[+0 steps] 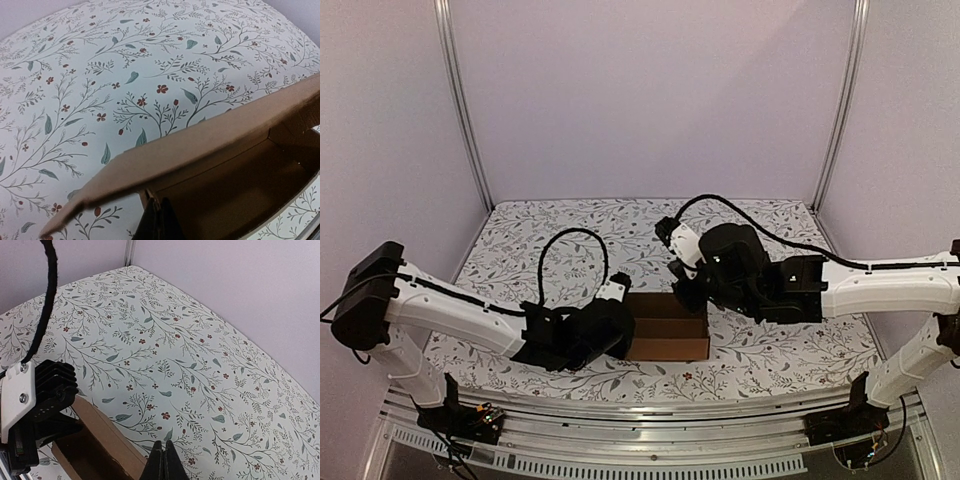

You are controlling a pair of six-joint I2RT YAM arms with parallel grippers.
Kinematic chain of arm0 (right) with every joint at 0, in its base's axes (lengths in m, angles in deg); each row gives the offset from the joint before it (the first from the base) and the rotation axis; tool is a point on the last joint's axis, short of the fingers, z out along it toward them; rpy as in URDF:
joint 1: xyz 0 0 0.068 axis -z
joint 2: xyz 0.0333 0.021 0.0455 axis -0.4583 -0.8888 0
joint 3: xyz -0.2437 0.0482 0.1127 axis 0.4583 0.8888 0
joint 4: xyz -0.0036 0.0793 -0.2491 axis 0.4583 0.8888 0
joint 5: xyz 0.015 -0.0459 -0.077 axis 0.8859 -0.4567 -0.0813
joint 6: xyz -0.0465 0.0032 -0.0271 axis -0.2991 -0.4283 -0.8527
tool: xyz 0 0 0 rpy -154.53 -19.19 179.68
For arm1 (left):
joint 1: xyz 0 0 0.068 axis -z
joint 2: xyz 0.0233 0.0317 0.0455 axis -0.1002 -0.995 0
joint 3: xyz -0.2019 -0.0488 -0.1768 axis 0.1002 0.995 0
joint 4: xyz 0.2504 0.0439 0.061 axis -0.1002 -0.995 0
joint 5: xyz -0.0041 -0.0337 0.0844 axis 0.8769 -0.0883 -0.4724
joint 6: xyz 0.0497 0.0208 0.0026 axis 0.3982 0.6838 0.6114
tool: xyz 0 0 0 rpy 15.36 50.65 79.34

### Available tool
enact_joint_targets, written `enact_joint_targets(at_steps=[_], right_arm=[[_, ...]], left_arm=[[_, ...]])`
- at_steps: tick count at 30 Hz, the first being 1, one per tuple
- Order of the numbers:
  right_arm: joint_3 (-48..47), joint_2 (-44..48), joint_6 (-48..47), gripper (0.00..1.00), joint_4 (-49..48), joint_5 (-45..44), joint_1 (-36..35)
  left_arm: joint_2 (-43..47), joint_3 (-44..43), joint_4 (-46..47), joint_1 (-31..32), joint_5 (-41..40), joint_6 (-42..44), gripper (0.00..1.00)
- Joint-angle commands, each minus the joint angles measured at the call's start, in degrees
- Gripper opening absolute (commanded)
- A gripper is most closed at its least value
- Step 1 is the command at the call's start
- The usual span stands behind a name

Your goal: Fold the paper box

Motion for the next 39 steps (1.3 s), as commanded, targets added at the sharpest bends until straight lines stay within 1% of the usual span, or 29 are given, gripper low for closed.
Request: enact_joint_targets(at_steps=[1, 8, 17, 20, 27, 28, 33, 39], right_arm=[[-2.91, -4.41, 2.17, 0.00, 0.66, 2.25, 1.47], [-3.43, -9.27, 4.79, 0.00, 0.61, 2.02, 1.76], [-1.50, -11.62, 8.33, 0.00, 0.59, 3.11, 1.77], [-0.47, -12.14, 9.59, 0.00, 0.22, 3.47, 1.73], [0.83, -13.55, 11.88, 0.00, -0.77, 5.78, 1.72], [1.12, -13.68, 12.38, 0.00, -1.11, 6.16, 1.74], [1.96, -14.44, 13.77, 0.00, -2.08, 7.61, 1.76], [3.52, -15.55, 16.29, 0.00, -3.34, 9.52, 1.62]], left_arm=[[-2.48, 2.04, 0.66, 1.72, 1.30, -0.68, 0.00], [-3.28, 2.46, 3.12, 2.61, 0.40, 0.29, 0.00], [-2.24, 2.70, 1.76, 2.90, 0.95, -0.35, 0.01], [-1.24, 2.63, -0.64, 3.02, 2.02, -1.36, 0.07], [4.81, 5.20, -4.21, 4.79, 3.55, -3.38, 0.29], [5.46, 5.76, -4.37, 4.95, 3.79, -3.59, 0.30], [8.28, 6.90, -6.36, 5.86, 4.90, -5.20, 0.32], [13.32, 8.42, -10.82, 6.46, 4.12, -6.77, 0.34]])
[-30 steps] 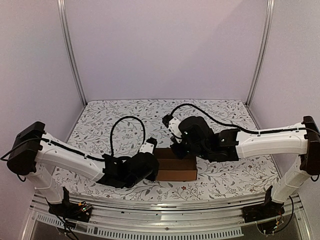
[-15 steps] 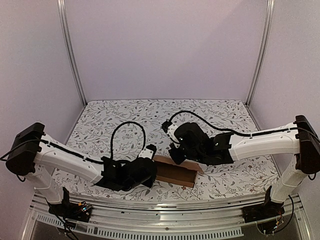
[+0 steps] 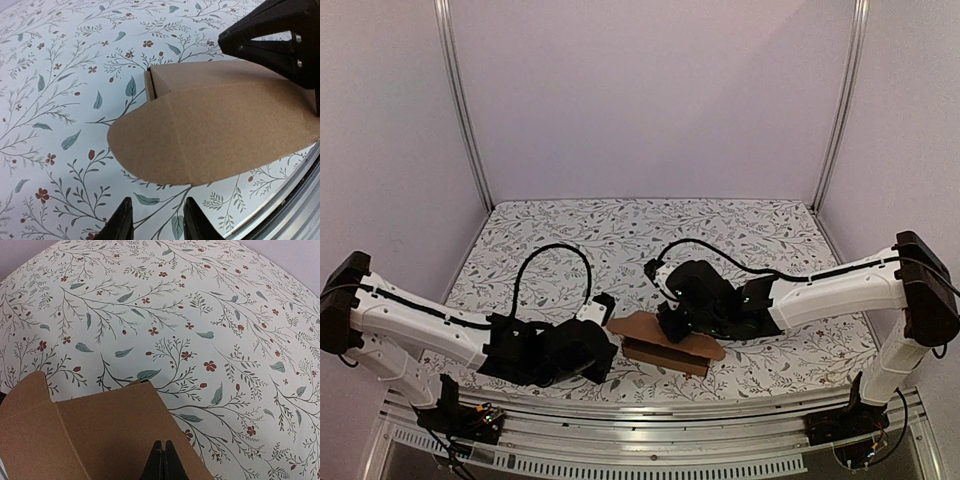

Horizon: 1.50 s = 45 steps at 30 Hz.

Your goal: Fold the paper box

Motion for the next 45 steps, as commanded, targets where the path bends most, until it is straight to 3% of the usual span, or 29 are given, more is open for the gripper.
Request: enact_joint_targets(at_steps=[1, 10, 19, 29, 37, 45], right_arm=[[2.15, -1.76, 3.15, 0.00, -1.81, 2.05, 0.07], [4.45, -2.80, 3.86, 0.00, -2.73, 0.53, -1.31], [5.77, -4.25, 4.03, 0.00, -2.89, -1.56, -3.00], [7.57, 2.25, 3.11, 0.00, -1.78, -3.23, -3.16], [10.57, 10.90, 3.99, 0.00, 2.49, -2.81, -3.18], [15.21, 19.43, 7.81, 0.14, 8.47, -2.66, -2.74]], left_arm=[[4.87, 2.21, -4.98, 1.15, -0.32, -1.80, 0.34], [15.14, 6.09, -9.15, 1.19, -3.38, -3.44, 0.30], [16.87, 4.19, -8.02, -0.35, -5.78, 1.21, 0.36], [13.02, 2.83, 4.44, -11.20, 10.19, 9.34, 0.37], [5.21, -2.63, 6.06, -16.96, 19.88, 13.92, 0.38], [-0.89, -4.63, 7.90, -21.08, 30.81, 13.61, 0.42]])
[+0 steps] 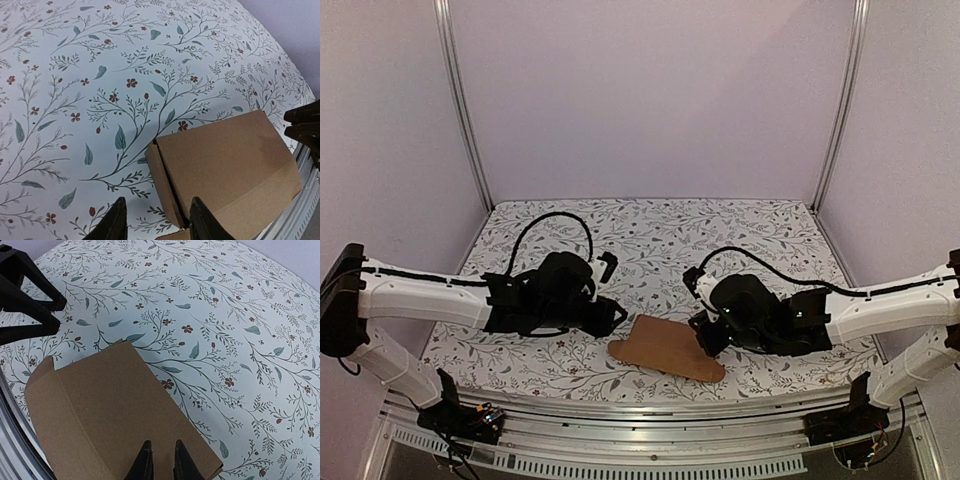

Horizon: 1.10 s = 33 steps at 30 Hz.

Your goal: Fold the paper box

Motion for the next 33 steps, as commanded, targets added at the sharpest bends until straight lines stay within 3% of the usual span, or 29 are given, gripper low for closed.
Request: enact_joint_targets(at_steps=[1, 5, 11, 23, 33], right_arm=[[2.93, 4.31, 3.21, 0.14, 5.99, -0.24, 0.37], [4.89, 6.69, 5.46, 0.06, 7.09, 2.15, 1.42], [5.48, 5.66, 7.16, 0.00, 7.04, 5.59, 1.62], [7.98, -2.88, 10.17, 0.00, 5.66, 10.87, 1.69], [7.98, -1.81, 10.49, 0.00, 6.01, 9.99, 1.66]], left_arm=[[-2.94, -1.21, 2.28, -2.86, 8.94, 0.53, 0.43], [-5.66, -2.26, 2.71, -4.36, 15.11, 0.55, 0.45], [-8.05, -2.16, 2.70, -5.10, 17.31, 0.34, 0.43], [-11.59, -1.19, 0.98, -5.33, 17.76, -0.81, 0.39], [-15.05, -1.15, 1.08, -5.33, 18.48, -1.85, 0.37]])
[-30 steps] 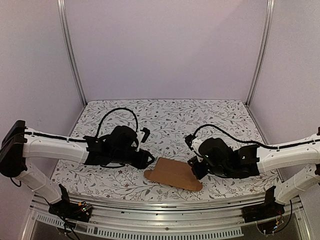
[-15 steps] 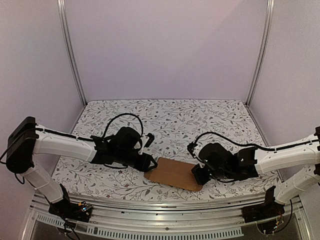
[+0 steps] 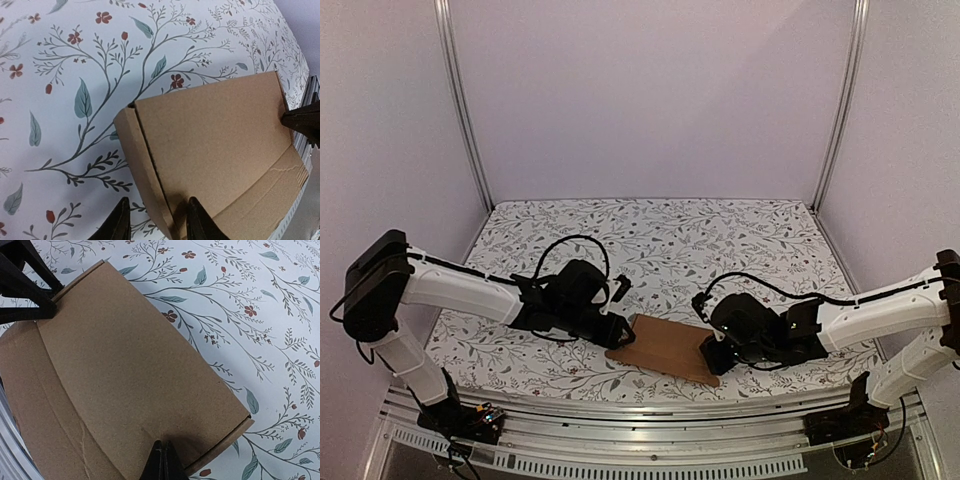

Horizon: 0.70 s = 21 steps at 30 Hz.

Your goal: Fold the paper box

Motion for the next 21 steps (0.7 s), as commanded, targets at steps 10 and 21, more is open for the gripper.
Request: enact_joint_targets(at_steps=[10, 21], right_arm=[[-0.55, 9.55, -0.31, 0.12, 11.09, -4.46, 0.19], [3.14, 15.21, 9.02, 0.42, 14.20, -4.20, 3.58]], left_arm=[[-1.96, 0.13, -2.39, -0.74, -0.77, -0.88, 0.33], [-0.78, 0.84, -0.95, -0.65, 0.01, -3.37, 0.31]])
